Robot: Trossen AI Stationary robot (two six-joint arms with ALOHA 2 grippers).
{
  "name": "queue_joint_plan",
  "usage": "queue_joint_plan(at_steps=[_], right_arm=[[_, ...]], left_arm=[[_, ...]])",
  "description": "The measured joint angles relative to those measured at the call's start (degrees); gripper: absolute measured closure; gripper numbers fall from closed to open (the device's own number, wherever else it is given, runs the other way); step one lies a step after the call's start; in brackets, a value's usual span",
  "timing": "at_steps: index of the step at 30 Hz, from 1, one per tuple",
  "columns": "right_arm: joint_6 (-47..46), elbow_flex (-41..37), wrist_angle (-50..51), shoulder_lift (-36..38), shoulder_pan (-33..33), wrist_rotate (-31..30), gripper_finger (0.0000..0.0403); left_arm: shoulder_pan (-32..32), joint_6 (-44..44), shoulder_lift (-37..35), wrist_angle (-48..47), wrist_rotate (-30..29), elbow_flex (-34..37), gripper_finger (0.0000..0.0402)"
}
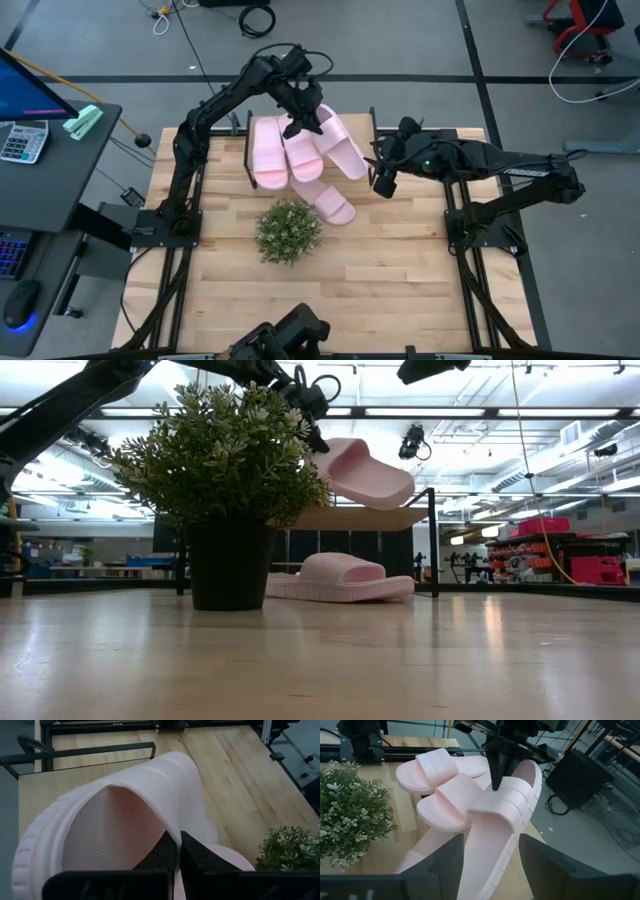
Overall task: Pick and place slides into the shelf
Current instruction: Put the pink slide on the shelf
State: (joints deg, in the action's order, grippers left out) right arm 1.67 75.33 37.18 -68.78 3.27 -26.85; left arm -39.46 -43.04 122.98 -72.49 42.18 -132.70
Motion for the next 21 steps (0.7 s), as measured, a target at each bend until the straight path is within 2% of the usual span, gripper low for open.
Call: queue_joint_plan(at_steps=[21], right_arm=[[0.0, 0.0, 0.0, -0.1, 0.0, 0.3, 0.0206]], left_arm=[[-0.1, 1.8, 1.1, 3.1, -7.0, 0.0, 0.0384]])
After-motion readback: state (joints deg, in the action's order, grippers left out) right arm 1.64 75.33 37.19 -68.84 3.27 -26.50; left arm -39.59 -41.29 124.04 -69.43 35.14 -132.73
